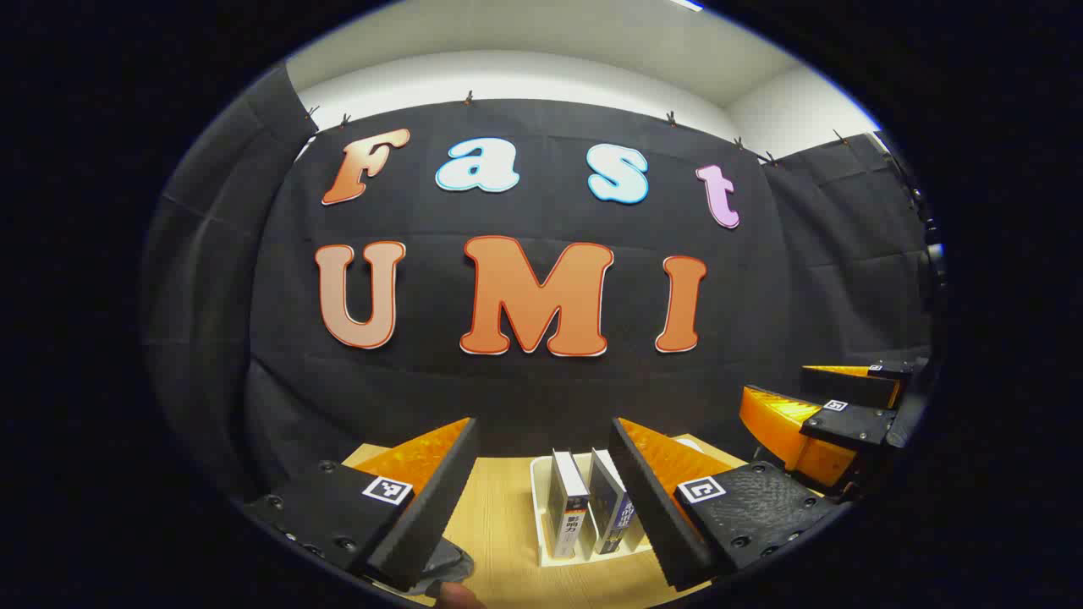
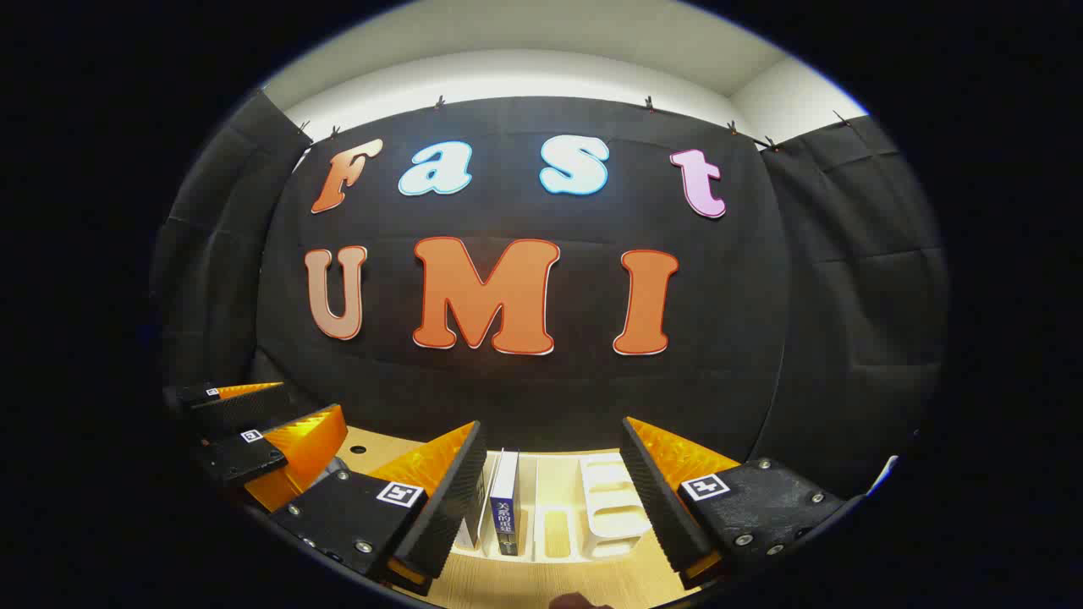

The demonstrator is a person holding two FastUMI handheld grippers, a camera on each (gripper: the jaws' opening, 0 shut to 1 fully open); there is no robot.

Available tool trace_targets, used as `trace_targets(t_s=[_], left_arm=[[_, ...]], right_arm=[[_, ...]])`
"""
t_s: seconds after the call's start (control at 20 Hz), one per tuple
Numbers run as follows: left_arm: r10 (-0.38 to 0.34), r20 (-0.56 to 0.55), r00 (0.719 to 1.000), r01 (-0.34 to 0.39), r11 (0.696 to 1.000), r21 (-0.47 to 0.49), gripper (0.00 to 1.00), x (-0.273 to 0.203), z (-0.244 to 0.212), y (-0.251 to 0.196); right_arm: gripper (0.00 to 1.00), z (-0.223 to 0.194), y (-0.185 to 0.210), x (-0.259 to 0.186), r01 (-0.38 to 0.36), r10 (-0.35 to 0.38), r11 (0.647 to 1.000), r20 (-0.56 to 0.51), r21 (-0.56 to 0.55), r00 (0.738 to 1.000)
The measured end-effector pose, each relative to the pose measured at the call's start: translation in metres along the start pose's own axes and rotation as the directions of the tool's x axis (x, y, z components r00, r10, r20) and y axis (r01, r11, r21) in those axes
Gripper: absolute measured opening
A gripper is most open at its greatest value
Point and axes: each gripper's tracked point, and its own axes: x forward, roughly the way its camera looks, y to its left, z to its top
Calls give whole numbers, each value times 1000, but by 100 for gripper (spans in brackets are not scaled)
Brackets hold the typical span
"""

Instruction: Open the schoolbag, grab two books from the bookshelf and put them into the schoolbag.

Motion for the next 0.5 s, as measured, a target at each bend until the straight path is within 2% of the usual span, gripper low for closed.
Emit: trace_targets(t_s=[0.15, 0.5], left_arm=[[28, -31, 999, -28, 1000, -4, 98, 6, -11, 6], [54, -5, 999, -54, 999, 3, 98, 21, -13, 13]], right_arm=[[95, -6, 2, 4, -11, 11, 1000, -8, 5, 1000], [95, -13, -1, 20, -8, 8, 1000, -14, -5, 1000]])
